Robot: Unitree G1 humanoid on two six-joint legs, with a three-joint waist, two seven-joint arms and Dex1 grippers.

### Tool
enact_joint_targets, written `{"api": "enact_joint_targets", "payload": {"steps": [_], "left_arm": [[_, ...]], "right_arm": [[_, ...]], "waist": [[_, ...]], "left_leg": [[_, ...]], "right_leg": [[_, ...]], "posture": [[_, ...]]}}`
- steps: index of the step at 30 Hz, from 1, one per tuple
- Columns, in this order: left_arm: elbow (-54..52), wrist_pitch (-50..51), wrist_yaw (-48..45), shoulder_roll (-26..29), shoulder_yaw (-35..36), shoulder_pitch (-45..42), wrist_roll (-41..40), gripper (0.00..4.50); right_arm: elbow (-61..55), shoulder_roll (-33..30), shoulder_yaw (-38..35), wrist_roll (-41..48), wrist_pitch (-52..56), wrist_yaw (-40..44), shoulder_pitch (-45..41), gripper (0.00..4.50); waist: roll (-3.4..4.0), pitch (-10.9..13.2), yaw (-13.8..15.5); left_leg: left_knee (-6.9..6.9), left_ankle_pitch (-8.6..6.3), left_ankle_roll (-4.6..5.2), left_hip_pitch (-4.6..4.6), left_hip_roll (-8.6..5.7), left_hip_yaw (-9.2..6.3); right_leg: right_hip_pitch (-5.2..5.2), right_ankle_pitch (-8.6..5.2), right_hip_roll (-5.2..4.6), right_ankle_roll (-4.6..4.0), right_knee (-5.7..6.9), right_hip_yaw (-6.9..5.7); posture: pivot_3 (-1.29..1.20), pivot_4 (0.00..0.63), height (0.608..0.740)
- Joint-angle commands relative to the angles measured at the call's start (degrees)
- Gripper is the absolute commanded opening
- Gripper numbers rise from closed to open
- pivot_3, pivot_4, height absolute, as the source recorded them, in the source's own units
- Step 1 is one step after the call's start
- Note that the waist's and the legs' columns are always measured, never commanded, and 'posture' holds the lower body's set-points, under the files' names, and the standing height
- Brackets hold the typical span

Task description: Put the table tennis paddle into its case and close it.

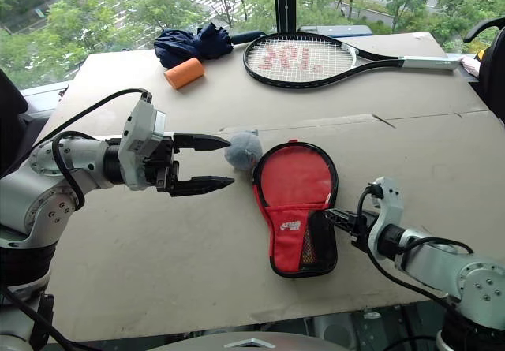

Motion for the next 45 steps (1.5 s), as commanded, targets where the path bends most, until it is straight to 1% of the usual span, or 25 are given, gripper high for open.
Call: {"api": "enact_joint_targets", "payload": {"steps": [1,3,5,6,7,8,10,11,12,14,15,16,20,26,28,32,35,36,38,39,40,44,45], "left_arm": [[0.73,-1.87,-0.2,0.94,2.41,0.69,1.15,3.81],[1.8,-2.56,-0.34,0.92,2.58,1.3,1.83,3.81],[4.34,-3.64,0.24,0.39,2.44,1.73,3.27,3.81],[5.26,-4.06,0.36,0.21,2.31,1.83,3.78,3.81],[6.82,-4.93,0.74,-0.13,1.79,1.97,5.04,3.81],[8.93,-6.29,1.13,-0.52,0.98,1.86,6.85,3.81],[12.56,-8.38,1.52,-1.47,0.0,1.51,9.41,3.81],[14.08,-9.17,1.47,-1.97,-0.25,1.21,10.19,3.81],[16.43,-10.61,1.5,-2.4,-0.92,0.56,11.79,3.81],[20.19,-12.41,1.63,-3.37,-1.74,-0.84,13.78,3.81],[21.64,-13.26,1.8,-3.91,-2.01,-1.54,14.58,3.81],[23.07,-14.0,1.85,-4.43,-2.35,-2.34,15.24,3.81],[29.08,-17.23,0.96,-6.7,-4.49,-6.02,18.38,3.81],[43.02,-22.18,-1.25,-13.12,-9.83,-15.0,24.02,3.81],[48.99,-23.21,-1.55,-15.45,-11.6,-18.66,26.23,3.81],[59.21,-27.25,-2.22,-18.26,-14.82,-23.82,31.26,3.81],[64.83,-28.17,-5.7,-19.46,-16.48,-26.46,33.18,3.81],[66.06,-28.57,-7.19,-19.59,-16.83,-27.04,33.56,3.24],[67.93,-29.86,-9.78,-19.64,-17.29,-27.95,34.27,2.46],[68.72,-30.49,-10.67,-19.6,-17.44,-28.38,34.64,2.14],[69.76,-31.35,-11.39,-19.56,-17.49,-28.99,35.08,1.67],[76.14,-36.16,-9.83,-20.28,-16.25,-33.35,36.97,0.04],[77.97,-37.03,-9.04,-20.69,-15.89,-34.89,37.33,0.01]], "right_arm": [[-2.17,-4.66,2.65,-2.86,-4.46,11.65,-0.01,1.74],[-4.94,-9.41,7.15,-11.46,-10.73,20.13,0.3,1.74],[-6.77,-12.04,13.86,-21.21,-19.13,27.71,-0.35,1.74],[-6.83,-12.64,16.37,-24.76,-22.61,30.44,-0.4,1.74],[-6.67,-13.17,20.47,-29.86,-27.32,33.47,-1.0,1.74],[-5.41,-12.24,24.15,-34.27,-31.14,34.94,-2.18,1.74],[-2.72,-10.37,29.48,-40.03,-36.12,37.48,-4.21,1.74],[-1.38,-9.54,31.19,-41.77,-37.61,38.73,-4.99,2.29],[-0.31,-9.26,33.66,-44.26,-39.8,40.88,-5.29,2.6],[2.21,-7.94,36.86,-48.63,-43.09,42.18,-5.61,3.48],[3.65,-7.3,37.86,-50.67,-44.76,42.53,-5.61,4.1],[5.04,-6.58,38.48,-52.14,-46.05,42.77,-5.62,4.45],[9.28,-2.94,39.23,-55.99,-47.55,41.76,-5.41,4.45],[12.4,-1.81,41.26,-60.85,-47.08,42.91,-4.79,4.45],[12.81,-0.87,41.04,-61.61,-46.66,42.61,-4.87,4.45],[12.96,0.38,40.64,-62.6,-46.02,42.65,-4.87,4.45],[12.22,0.81,40.74,-63.06,-44.93,42.62,-4.32,4.45],[12.05,0.83,40.9,-63.32,-44.46,42.56,-4.19,4.5],[11.98,0.84,41.25,-63.89,-43.75,42.51,-4.1,4.5],[11.97,0.87,41.39,-64.12,-43.33,42.47,-4.11,4.5],[12.03,0.81,41.61,-64.48,-43.09,42.52,-4.08,4.5],[12.89,0.39,42.99,-66.98,-42.44,42.37,-4.01,4.5],[13.18,0.47,43.24,-67.22,-42.43,42.54,-4.03,4.5]], "waist": [[-0.09,-0.04,0.04],[-0.09,-0.03,0.1],[-0.07,-0.02,0.13],[-0.08,-0.02,0.12],[-0.11,-0.02,0.11],[-0.11,-0.02,0.13],[-0.12,-0.03,0.13],[-0.12,-0.03,0.15],[-0.14,-0.02,0.17],[-0.19,0.0,0.53],[-0.2,0.01,0.65],[-0.23,0.01,0.73],[-0.24,0.01,0.8],[-0.41,-0.1,0.97],[-0.46,-0.13,0.94],[-0.53,-0.17,0.55],[-0.57,-0.22,0.39],[-0.57,-0.25,0.31],[-0.58,-0.25,0.26],[-0.61,-0.28,0.29],[-0.64,-0.3,0.33],[-0.78,-0.39,0.41],[-0.81,-0.41,0.42]], "left_leg": [[-0.01,0.0,0.0,0.0,0.06,-0.04],[-0.02,-0.01,0.0,-0.04,0.25,-0.08],[-0.02,-0.01,0.0,-0.05,0.24,-0.02],[0.02,0.0,0.0,-0.04,0.23,0.0],[0.03,0.0,0.0,-0.04,0.24,0.0],[0.05,0.0,-0.01,-0.01,0.24,0.0],[0.06,0.01,-0.02,-0.01,0.24,-0.01],[0.06,0.01,-0.04,0.0,0.24,-0.01],[0.07,0.02,-0.04,-0.01,0.23,-0.01],[0.06,0.01,-0.04,-0.05,0.21,-0.06],[0.06,0.01,-0.04,-0.09,0.19,-0.1],[0.07,0.01,-0.05,-0.12,0.16,-0.12],[0.12,0.02,-0.05,-0.12,0.04,-0.15],[0.18,0.02,-0.06,-0.1,-0.01,-0.2],[0.21,0.02,-0.06,-0.09,-0.02,-0.22],[0.25,0.02,-0.06,-0.08,-0.03,-0.24],[0.25,0.02,-0.06,-0.08,-0.03,-0.25],[0.25,0.02,-0.06,-0.08,-0.04,-0.25],[0.25,0.02,-0.06,-0.08,-0.04,-0.26],[0.25,0.02,-0.06,-0.08,-0.04,-0.26],[0.26,0.02,-0.06,-0.08,-0.04,-0.28],[0.32,0.02,-0.06,-0.08,-0.06,-0.34],[0.33,0.02,-0.06,-0.08,-0.06,-0.35]], "right_leg": [[0.02,0.0,0.04,0.0,-0.03,0.01],[0.05,0.0,0.14,-0.01,-0.07,-0.01],[0.04,0.0,0.11,-0.01,-0.06,0.04],[0.04,0.0,0.12,-0.01,-0.07,0.02],[0.04,0.0,0.12,0.0,-0.06,0.02],[0.05,0.0,0.12,-0.01,-0.04,0.01],[0.04,0.0,0.12,-0.01,-0.03,0.01],[0.04,0.01,0.12,-0.01,-0.03,0.02],[0.03,0.01,0.1,-0.01,-0.01,0.04],[0.02,0.01,0.07,-0.01,-0.05,0.02],[-0.01,0.01,0.06,-0.01,-0.07,-0.01],[-0.02,0.01,0.04,-0.01,-0.07,-0.03],[-0.03,0.01,-0.05,-0.01,-0.03,0.0],[-0.02,0.01,-0.05,-0.01,0.04,-0.03],[-0.01,0.01,-0.04,-0.01,0.05,-0.04],[0.0,0.01,-0.03,-0.01,0.1,-0.05],[0.0,0.01,-0.02,-0.01,0.11,-0.06],[0.0,0.01,-0.02,-0.01,0.11,-0.06],[0.0,0.01,-0.03,-0.01,0.11,-0.06],[0.0,0.01,-0.03,-0.01,0.11,-0.06],[0.01,0.01,-0.03,-0.01,0.11,-0.08],[0.05,0.01,-0.04,-0.01,0.1,-0.14],[0.05,0.01,-0.04,-0.01,0.11,-0.14]], "posture": [[0.0,0.15,0.74],[0.0,0.15,0.74],[0.0,0.15,0.74],[0.0,0.15,0.74],[0.0,0.15,0.74],[0.0,0.15,0.74],[0.0,0.15,0.74],[0.0,0.15,0.74],[0.0,0.15,0.74],[0.0,0.15,0.74],[0.0,0.15,0.74],[0.0,0.15,0.74],[0.0,0.15,0.74],[0.0,0.15,0.74],[0.0,0.15,0.74],[0.0,0.15,0.74],[0.0,0.15,0.74],[0.0,0.15,0.74],[0.0,0.15,0.74],[0.0,0.15,0.74],[0.0,0.15,0.74],[0.0,0.15,0.74],[0.0,0.15,0.74]]}}
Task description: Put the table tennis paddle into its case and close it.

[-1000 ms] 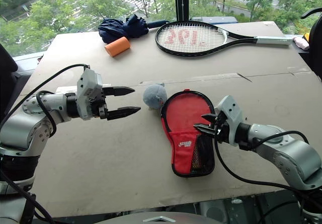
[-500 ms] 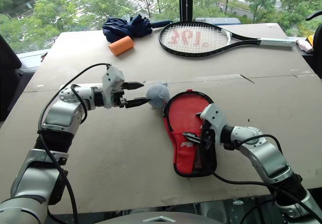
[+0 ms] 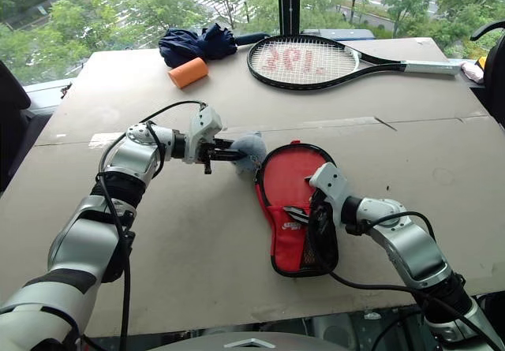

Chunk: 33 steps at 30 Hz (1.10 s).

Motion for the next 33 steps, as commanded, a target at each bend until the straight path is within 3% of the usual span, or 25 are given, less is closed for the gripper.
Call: {"api": "enact_joint_targets", "payload": {"steps": [1,10,16,21,27,33], "left_arm": [[5.73,-3.92,2.62,-0.83,1.0,-4.69,2.4,0.01],[21.13,-9.12,20.97,-9.08,-1.9,-16.93,13.2,0.01],[24.85,-8.89,32.29,-13.75,-3.34,-21.37,18.38,0.01],[26.12,-11.31,43.64,-22.28,-3.47,-25.76,21.28,0.01],[26.98,-12.98,51.21,-30.66,-3.2,-28.97,23.54,0.01],[26.37,-18.39,47.02,-37.82,-3.13,-29.09,23.47,0.01]], "right_arm": [[3.2,-0.33,2.58,-2.34,3.18,0.11,1.5,4.5],[2.84,0.7,5.16,-2.75,6.32,1.33,1.22,4.5],[2.44,0.95,5.29,-2.99,6.84,1.23,1.63,4.5],[1.95,2.21,5.62,-3.19,7.57,0.54,2.06,4.5],[1.07,3.48,5.55,-3.8,8.61,0.28,2.91,4.5],[0.76,4.21,5.3,-4.13,9.17,-0.22,3.09,4.5]], "waist": [[-0.06,-0.04,0.02],[-0.25,-0.14,-0.15],[-0.28,-0.17,-0.12],[-0.39,-0.22,0.56],[-0.39,-0.22,0.29],[-0.39,-0.22,0.55]], "left_leg": [[0.03,0.0,0.0,0.0,0.0,-0.02],[0.19,0.0,0.01,-0.03,-0.05,-0.08],[0.17,-0.01,0.01,-0.03,-0.05,-0.08],[0.24,0.0,0.01,-0.05,-0.09,-0.12],[0.17,0.0,0.0,-0.07,-0.12,-0.06],[0.17,0.0,0.0,-0.08,-0.15,-0.06]], "right_leg": [[-0.01,0.0,0.01,0.0,0.0,-0.03],[0.05,0.0,0.01,0.01,0.08,-0.09],[0.04,0.0,0.01,0.01,0.11,-0.07],[0.04,0.01,-0.02,0.02,0.11,-0.11],[-0.03,0.01,-0.02,0.03,0.18,0.01],[-0.02,0.01,-0.05,0.03,0.15,0.01]], "posture": [[0.0,0.15,0.74],[0.0,0.15,0.74],[0.0,0.15,0.74],[0.0,0.15,0.74],[0.0,0.15,0.74],[0.0,0.15,0.74]]}}
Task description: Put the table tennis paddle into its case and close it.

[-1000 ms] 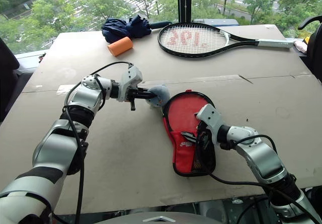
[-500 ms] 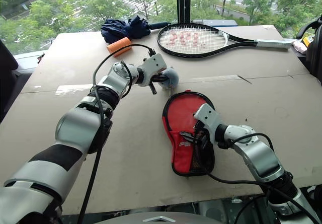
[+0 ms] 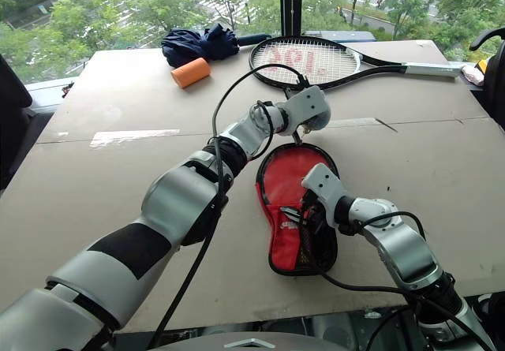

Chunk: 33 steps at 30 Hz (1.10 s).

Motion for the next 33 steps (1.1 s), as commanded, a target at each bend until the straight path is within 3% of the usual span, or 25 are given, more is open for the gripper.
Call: {"api": "enact_joint_targets", "payload": {"steps": [1,4,8,14,17,19,23,33], "left_arm": [[-3.76,-7.35,-1.9,-4.29,1.06,-3.65,-1.12,0.01],[-4.41,-10.24,-5.75,-6.54,2.88,-3.11,-3.22,0.01],[-6.19,-12.18,-17.87,-9.01,8.86,-2.07,-10.78,0.01],[-7.79,-10.96,-32.25,-8.95,12.01,-1.26,-15.75,0.01],[-7.58,-11.99,-32.32,-7.2,9.83,-0.5,-13.23,1.05],[-7.7,-12.96,-27.95,-6.23,9.48,-0.22,-12.2,2.05],[-7.94,-12.9,-27.74,-4.55,9.55,0.04,-12.36,3.93],[-14.48,-7.5,-37.99,2.27,16.76,2.89,-22.25,3.93]], "right_arm": [[3.19,0.63,4.1,0.24,4.56,0.77,2.78,4.5],[3.19,0.76,3.97,0.18,4.63,0.75,2.85,4.5],[3.36,0.88,3.85,0.07,4.44,0.98,2.98,4.5],[4.52,1.28,4.32,-0.35,3.72,1.76,2.22,4.5],[5.34,1.49,4.5,-0.63,3.24,2.28,1.55,4.5],[5.85,1.71,4.73,-0.76,2.95,2.57,1.15,4.5],[6.45,1.73,5.2,-1.04,2.37,3.07,0.81,4.5],[3.09,1.49,0.99,1.01,-0.82,3.83,2.72,4.5]], "waist": [[0.0,0.0,0.22],[0.0,0.0,0.73],[0.02,0.0,1.02],[0.02,0.0,1.1],[0.03,0.0,1.01],[0.03,-0.01,0.91],[0.08,-0.05,0.77],[0.14,-0.09,0.65]], "left_leg": [[0.0,0.0,0.0,0.0,0.0,0.0],[0.01,0.0,0.0,0.0,-0.03,0.02],[0.01,0.0,0.0,0.0,-0.06,0.02],[0.01,0.0,0.01,-0.01,-0.12,-0.02],[0.01,0.0,0.01,-0.01,-0.13,-0.03],[0.01,0.0,0.01,-0.01,-0.13,-0.03],[0.02,0.0,0.01,0.03,-0.11,-0.05],[0.02,0.0,0.01,0.08,-0.11,-0.07]], "right_leg": [[0.0,0.0,0.0,0.0,0.0,0.0],[0.0,0.0,-0.02,0.0,-0.01,0.01],[0.0,0.0,-0.05,0.0,-0.01,0.0],[0.01,0.0,-0.09,0.01,-0.06,-0.09],[0.02,0.0,-0.09,0.01,-0.06,-0.12],[0.03,0.0,-0.09,0.01,-0.06,-0.11],[0.05,0.0,-0.08,0.01,-0.05,-0.03],[0.05,0.0,-0.04,0.01,-0.03,-0.05]], "posture": [[0.0,0.15,0.74],[0.0,0.15,0.74],[0.0,0.15,0.74],[0.0,0.15,0.74],[0.0,0.15,0.74],[0.0,0.15,0.74],[0.0,0.15,0.74],[0.0,0.15,0.74]]}}
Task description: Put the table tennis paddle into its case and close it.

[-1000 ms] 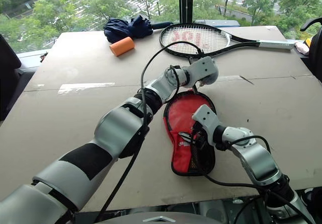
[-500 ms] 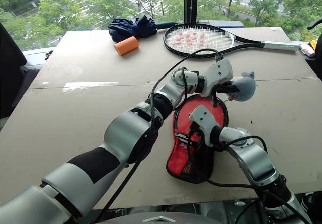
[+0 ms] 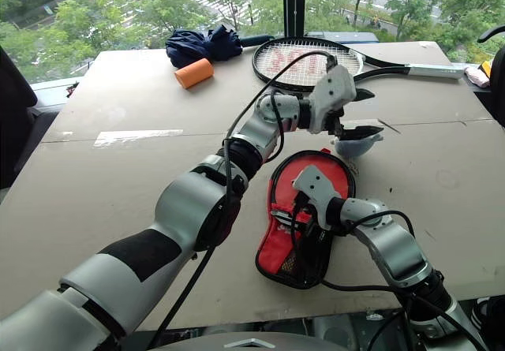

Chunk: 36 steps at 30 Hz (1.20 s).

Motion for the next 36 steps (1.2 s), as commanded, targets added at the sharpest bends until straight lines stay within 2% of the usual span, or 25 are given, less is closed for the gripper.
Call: {"api": "enact_joint_targets", "payload": {"steps": [1,5,11,14,16,18,22,28,36], "left_arm": [[-5.52,2.12,-5.54,3.38,1.38,3.38,-3.35,3.93],[-11.84,6.31,-11.57,8.5,0.29,9.74,-4.79,3.93],[-31.83,17.1,-20.82,13.25,-5.55,23.88,-7.1,3.93],[-37.43,18.58,-20.69,13.6,-8.55,27.54,-6.37,3.93],[-39.32,17.1,-20.34,13.32,-11.98,29.98,-4.39,3.93],[-38.86,15.16,-18.58,12.55,-14.67,30.86,-2.33,3.93],[-32.81,12.17,-13.47,11.34,-18.18,29.57,2.26,3.93],[-23.29,7.97,-8.9,11.54,-22.47,28.01,8.18,3.93],[-19.88,6.44,-7.66,10.41,-23.6,28.27,8.75,3.93]], "right_arm": [[-0.2,-0.61,-2.68,3.18,-0.57,2.04,4.2,4.5],[-5.8,-1.1,-11.27,10.3,-2.64,4.36,6.78,4.5],[-9.25,-9.13,-28.69,21.52,2.69,6.4,6.61,4.5],[-8.08,-11.55,-32.38,23.99,4.58,5.7,4.64,4.5],[-4.6,-12.86,-33.91,23.15,4.92,3.74,-0.05,4.5],[-0.03,-13.51,-32.92,20.28,3.97,1.6,-5.15,4.5],[8.42,-13.42,-25.84,13.24,1.93,-0.27,-12.87,4.5],[20.06,-15.3,-15.54,4.92,0.72,3.85,-20.97,4.5],[37.53,-16.43,-4.98,-5.7,-4.0,11.5,-33.43,4.5]], "waist": [[0.01,0.0,0.1],[0.02,0.03,-0.1],[0.1,0.11,0.33],[0.1,0.11,0.37],[0.1,0.11,0.24],[0.11,0.1,0.09],[0.11,0.1,0.15],[0.11,0.1,0.2],[0.14,0.08,0.37]], "left_leg": [[0.0,0.0,0.0,0.0,0.0,0.0],[-0.03,0.0,0.0,-0.03,-0.01,-0.04],[0.09,0.0,0.0,-0.2,-0.04,-0.15],[0.09,0.0,0.01,-0.2,-0.03,-0.21],[0.08,0.0,0.0,-0.19,-0.03,-0.21],[0.09,0.0,0.01,-0.16,-0.03,-0.08],[0.06,0.0,0.01,-0.13,-0.03,-0.03],[0.04,-0.01,0.02,-0.18,-0.02,0.01],[0.16,-0.01,0.03,-0.1,-0.04,-0.02]], "right_leg": [[0.0,0.0,0.0,0.0,-0.01,0.0],[-0.01,0.0,-0.01,0.0,-0.04,0.02],[-0.05,0.0,-0.05,0.0,-0.07,-0.05],[-0.02,0.0,-0.05,-0.01,-0.08,-0.08],[-0.01,0.0,-0.05,-0.01,-0.06,-0.08],[-0.01,0.0,-0.05,-0.01,-0.03,0.03],[-0.02,0.0,-0.05,-0.01,-0.02,0.06],[-0.08,0.0,-0.08,-0.01,-0.05,0.07],[0.03,0.01,-0.09,0.0,-0.03,0.03]], "posture": [[0.0,0.15,0.74],[0.0,0.15,0.74],[0.0,0.15,0.74],[0.0,0.15,0.74],[0.0,0.15,0.74],[0.0,0.15,0.74],[0.0,0.15,0.74],[0.0,0.15,0.74],[0.0,0.15,0.74]]}}
